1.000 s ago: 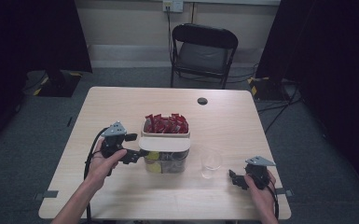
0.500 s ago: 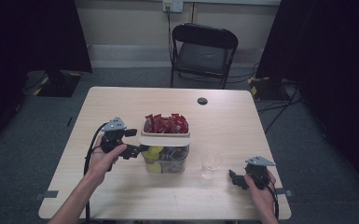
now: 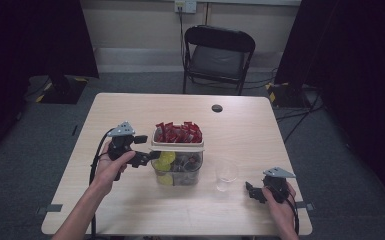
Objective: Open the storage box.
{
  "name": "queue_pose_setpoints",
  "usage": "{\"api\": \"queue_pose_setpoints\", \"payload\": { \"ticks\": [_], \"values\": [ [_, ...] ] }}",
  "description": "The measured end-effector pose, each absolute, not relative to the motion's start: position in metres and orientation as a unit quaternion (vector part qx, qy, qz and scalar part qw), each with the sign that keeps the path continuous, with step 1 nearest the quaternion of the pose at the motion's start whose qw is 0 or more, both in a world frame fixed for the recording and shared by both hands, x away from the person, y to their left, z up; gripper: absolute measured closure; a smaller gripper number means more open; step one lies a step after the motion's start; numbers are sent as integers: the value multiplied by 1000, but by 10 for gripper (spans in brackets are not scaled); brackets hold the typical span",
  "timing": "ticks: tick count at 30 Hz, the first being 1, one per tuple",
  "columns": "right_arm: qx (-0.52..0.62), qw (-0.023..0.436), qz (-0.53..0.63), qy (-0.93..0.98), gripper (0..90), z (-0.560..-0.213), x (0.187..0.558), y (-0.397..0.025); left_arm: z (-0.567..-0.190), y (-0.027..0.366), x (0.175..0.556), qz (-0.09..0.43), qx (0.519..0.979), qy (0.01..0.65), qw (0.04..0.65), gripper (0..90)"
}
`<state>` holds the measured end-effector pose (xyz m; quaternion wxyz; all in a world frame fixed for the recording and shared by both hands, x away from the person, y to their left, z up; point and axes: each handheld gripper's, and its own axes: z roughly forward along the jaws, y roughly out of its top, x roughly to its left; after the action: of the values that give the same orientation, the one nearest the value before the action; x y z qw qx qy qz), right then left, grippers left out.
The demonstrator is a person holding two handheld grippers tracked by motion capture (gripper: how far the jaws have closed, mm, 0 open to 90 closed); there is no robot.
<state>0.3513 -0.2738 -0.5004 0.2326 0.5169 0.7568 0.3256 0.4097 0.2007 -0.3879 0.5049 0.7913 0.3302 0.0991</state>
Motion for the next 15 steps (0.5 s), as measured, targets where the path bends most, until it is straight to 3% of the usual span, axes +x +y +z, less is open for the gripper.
{"api": "queue_pose_setpoints", "payload": {
  "ticks": [15],
  "values": [
    [517, 233, 326, 757, 118, -500, 351, -274, -385, 200, 414, 97, 790, 335, 504, 151]
  ]
}}
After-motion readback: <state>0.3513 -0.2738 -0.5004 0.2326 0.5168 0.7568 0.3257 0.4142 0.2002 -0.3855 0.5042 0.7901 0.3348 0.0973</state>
